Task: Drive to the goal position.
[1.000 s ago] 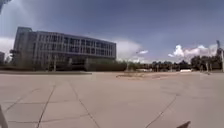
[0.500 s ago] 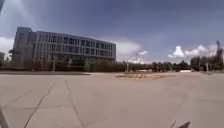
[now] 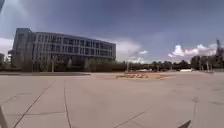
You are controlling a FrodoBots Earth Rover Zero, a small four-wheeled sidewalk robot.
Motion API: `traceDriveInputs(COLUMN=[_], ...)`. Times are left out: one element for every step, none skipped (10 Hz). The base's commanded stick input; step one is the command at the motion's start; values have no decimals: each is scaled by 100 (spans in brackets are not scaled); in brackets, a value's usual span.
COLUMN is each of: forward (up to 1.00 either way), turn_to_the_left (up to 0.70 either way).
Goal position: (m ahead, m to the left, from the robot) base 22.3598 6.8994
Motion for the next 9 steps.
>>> traceDriveInputs(forward=[70,70,70,70,70,70,70,70,70], turn_to_the_left=[0,0,0,0,0,0,0,0,0])
